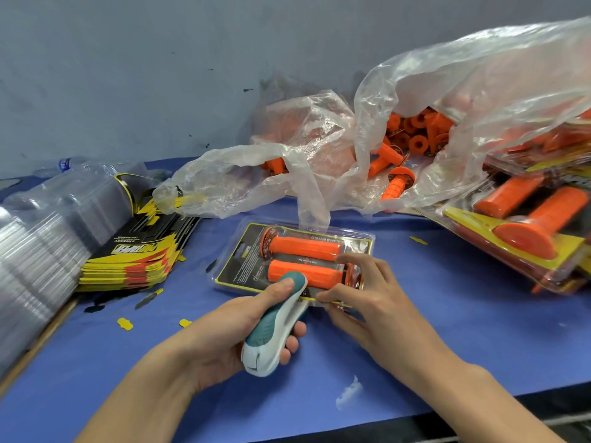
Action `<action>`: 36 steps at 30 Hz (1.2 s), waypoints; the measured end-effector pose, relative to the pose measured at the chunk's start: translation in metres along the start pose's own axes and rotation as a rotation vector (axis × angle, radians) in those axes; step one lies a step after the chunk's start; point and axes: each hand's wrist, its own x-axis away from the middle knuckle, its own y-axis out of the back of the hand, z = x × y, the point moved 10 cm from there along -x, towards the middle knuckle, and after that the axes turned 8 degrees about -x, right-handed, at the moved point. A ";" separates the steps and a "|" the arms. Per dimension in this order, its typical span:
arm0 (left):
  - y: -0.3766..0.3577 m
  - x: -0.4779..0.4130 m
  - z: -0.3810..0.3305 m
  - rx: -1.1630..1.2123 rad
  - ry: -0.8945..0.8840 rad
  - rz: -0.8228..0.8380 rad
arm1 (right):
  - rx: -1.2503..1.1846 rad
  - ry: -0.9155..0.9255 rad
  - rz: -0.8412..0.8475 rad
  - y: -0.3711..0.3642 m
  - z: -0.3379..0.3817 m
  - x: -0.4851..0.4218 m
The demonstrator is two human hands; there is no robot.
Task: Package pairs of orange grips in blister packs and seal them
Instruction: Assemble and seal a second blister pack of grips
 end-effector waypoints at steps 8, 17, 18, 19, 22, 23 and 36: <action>0.000 0.000 0.000 -0.032 -0.007 0.017 | 0.000 -0.004 -0.013 0.000 -0.003 0.002; -0.005 0.002 -0.003 -0.150 -0.033 -0.022 | 0.279 0.006 -0.026 -0.004 0.005 -0.004; -0.006 0.002 -0.004 -0.163 -0.039 -0.022 | 0.333 0.017 -0.023 -0.005 0.009 -0.008; -0.007 0.002 -0.004 -0.170 -0.046 -0.025 | 0.360 0.059 -0.019 -0.008 0.015 -0.013; -0.007 0.002 -0.007 -0.163 -0.071 -0.020 | 0.361 0.226 -0.045 -0.016 0.035 -0.018; -0.007 0.002 -0.007 -0.161 -0.073 -0.016 | 0.350 0.243 -0.050 -0.017 0.037 -0.019; 0.015 0.017 -0.002 -0.278 -0.018 -0.015 | 0.291 0.219 0.016 -0.017 0.029 -0.016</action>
